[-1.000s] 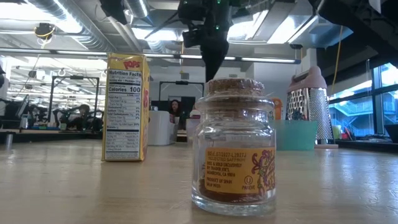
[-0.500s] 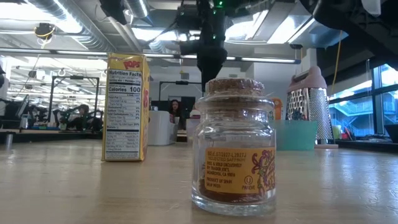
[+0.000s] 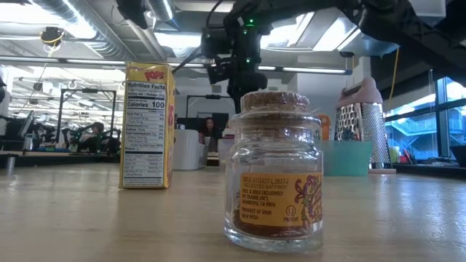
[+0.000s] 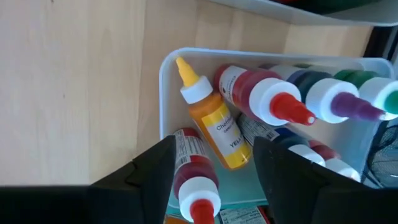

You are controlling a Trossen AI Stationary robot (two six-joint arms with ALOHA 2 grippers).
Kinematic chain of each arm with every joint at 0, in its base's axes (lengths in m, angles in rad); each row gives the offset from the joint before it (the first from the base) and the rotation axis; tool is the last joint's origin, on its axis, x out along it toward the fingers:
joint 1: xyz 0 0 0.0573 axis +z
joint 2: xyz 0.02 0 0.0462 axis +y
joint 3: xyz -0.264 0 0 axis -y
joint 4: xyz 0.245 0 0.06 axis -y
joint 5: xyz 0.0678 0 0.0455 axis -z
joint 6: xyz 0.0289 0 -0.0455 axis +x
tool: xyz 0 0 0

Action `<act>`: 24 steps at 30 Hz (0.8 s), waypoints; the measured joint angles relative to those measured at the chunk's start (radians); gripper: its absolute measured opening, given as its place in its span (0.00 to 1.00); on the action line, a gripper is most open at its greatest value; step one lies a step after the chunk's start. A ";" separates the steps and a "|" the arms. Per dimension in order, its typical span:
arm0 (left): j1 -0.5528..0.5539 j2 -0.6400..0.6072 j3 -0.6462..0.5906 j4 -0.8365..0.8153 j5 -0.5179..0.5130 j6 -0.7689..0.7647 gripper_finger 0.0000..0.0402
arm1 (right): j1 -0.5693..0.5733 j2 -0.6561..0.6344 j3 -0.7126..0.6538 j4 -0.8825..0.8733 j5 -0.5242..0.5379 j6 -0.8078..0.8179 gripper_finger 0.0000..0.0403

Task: Pick & Place Kitchen Items
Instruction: Adjust the yellow food coloring bottle in the transparent bin

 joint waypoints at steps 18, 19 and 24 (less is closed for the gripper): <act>0.000 0.000 0.000 -0.004 0.000 0.034 0.35 | -0.029 0.007 0.000 -0.002 -0.057 -0.012 0.53; 0.000 0.000 0.000 -0.004 0.000 0.034 0.35 | -0.031 0.007 0.000 -0.001 -0.057 -0.012 0.53; 0.000 0.000 0.000 -0.004 0.000 0.034 0.35 | -0.033 0.007 0.000 0.000 -0.057 -0.020 0.53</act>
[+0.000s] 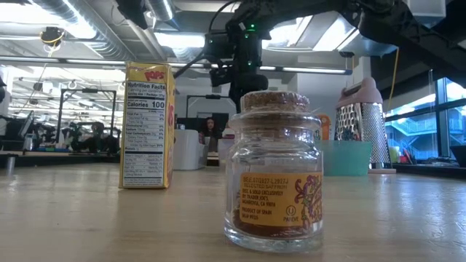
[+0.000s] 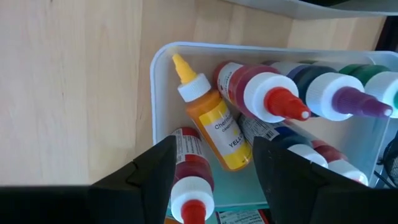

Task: Pick & Place Kitchen Items
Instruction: Adjust the yellow food coloring bottle in the transparent bin

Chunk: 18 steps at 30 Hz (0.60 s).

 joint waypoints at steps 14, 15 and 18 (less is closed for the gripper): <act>0.000 0.000 0.000 -0.008 0.003 0.000 0.35 | -0.006 0.029 -0.001 -0.003 0.008 -0.019 0.53; 0.000 0.000 0.000 -0.009 0.003 0.000 0.35 | -0.006 0.029 -0.001 0.006 0.009 -0.024 0.53; 0.000 0.000 0.000 -0.009 0.003 0.000 0.35 | -0.008 0.031 -0.001 0.020 0.011 -0.029 0.53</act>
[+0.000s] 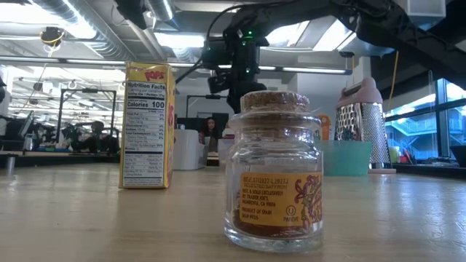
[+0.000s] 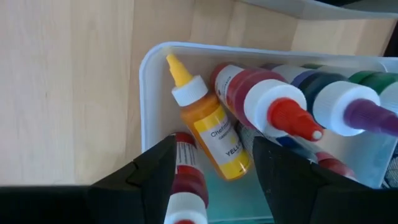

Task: Pick & Place Kitchen Items
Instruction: Adjust the yellow food coloring bottle in the transparent bin

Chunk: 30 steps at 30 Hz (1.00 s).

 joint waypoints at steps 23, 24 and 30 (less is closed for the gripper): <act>0.000 0.000 0.000 0.000 0.001 0.008 0.35 | -0.019 0.001 0.000 0.007 -0.045 -0.023 0.53; 0.000 0.000 0.000 0.000 0.002 0.008 0.35 | -0.020 0.001 0.000 0.007 -0.045 -0.023 0.53; 0.000 0.000 0.000 -0.003 0.002 0.011 0.35 | -0.030 0.001 0.000 0.002 -0.046 -0.010 0.55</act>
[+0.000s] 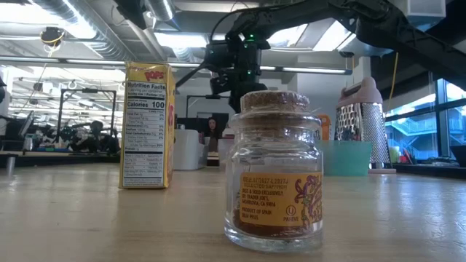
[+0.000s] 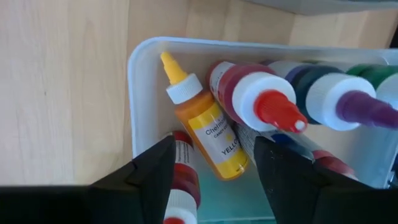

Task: Pick & Place Kitchen Items
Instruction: Adjust the yellow food coloring bottle in the transparent bin

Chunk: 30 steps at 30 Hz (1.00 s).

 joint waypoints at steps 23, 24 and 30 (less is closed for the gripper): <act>0.000 0.000 0.000 0.000 0.056 0.014 0.35 | 0.004 0.066 0.000 -0.021 0.017 -0.062 0.72; 0.000 0.000 0.000 0.000 0.056 0.014 0.35 | 0.004 0.066 0.000 -0.016 0.016 -0.067 0.72; 0.000 0.000 0.000 0.000 0.054 0.014 0.35 | 0.005 0.066 0.000 -0.014 0.035 -0.078 0.72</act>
